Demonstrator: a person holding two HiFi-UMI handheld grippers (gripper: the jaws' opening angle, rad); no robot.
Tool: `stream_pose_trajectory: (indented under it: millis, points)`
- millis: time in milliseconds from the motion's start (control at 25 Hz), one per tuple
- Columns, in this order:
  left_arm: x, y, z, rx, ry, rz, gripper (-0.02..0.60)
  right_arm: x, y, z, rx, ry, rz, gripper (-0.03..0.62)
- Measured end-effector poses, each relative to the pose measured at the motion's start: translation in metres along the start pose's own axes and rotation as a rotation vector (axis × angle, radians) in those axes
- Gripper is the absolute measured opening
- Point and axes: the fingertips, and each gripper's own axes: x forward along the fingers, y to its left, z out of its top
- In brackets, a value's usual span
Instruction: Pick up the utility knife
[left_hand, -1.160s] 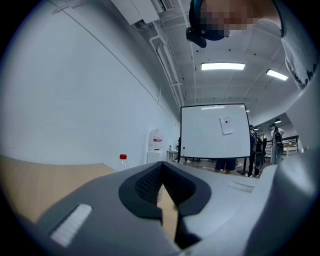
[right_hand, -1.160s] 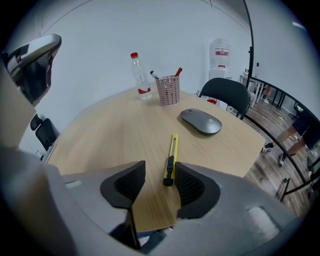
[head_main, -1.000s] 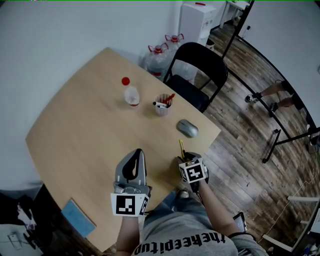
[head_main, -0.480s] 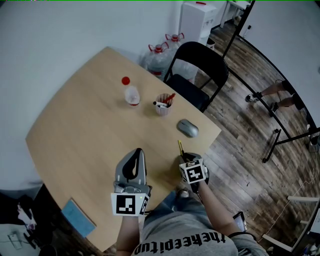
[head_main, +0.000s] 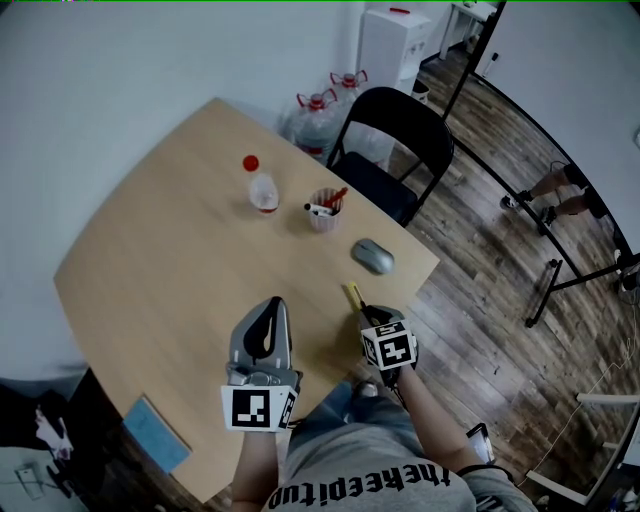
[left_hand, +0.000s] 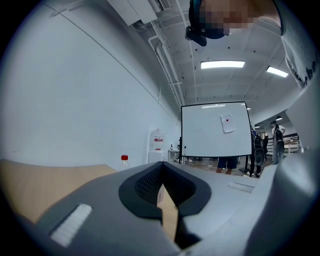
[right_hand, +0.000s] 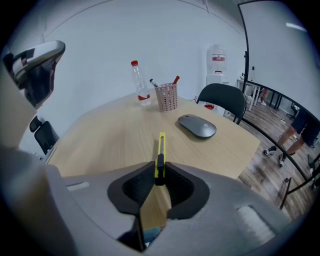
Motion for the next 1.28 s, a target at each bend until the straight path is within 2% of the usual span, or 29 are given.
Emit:
stream_pose_trajectory:
  millis: [480,1280]
  points:
    - [-0.011,-0.016,0.006,0.017,-0.006,0.006,0.02,-0.05,0.007,0.025,-0.013,-0.152,0.044,0.064]
    - [-0.023,-0.045,0.011,0.038,-0.024,-0.003,0.02,-0.134,0.016,0.069,-0.047,-0.421,0.061,0.064]
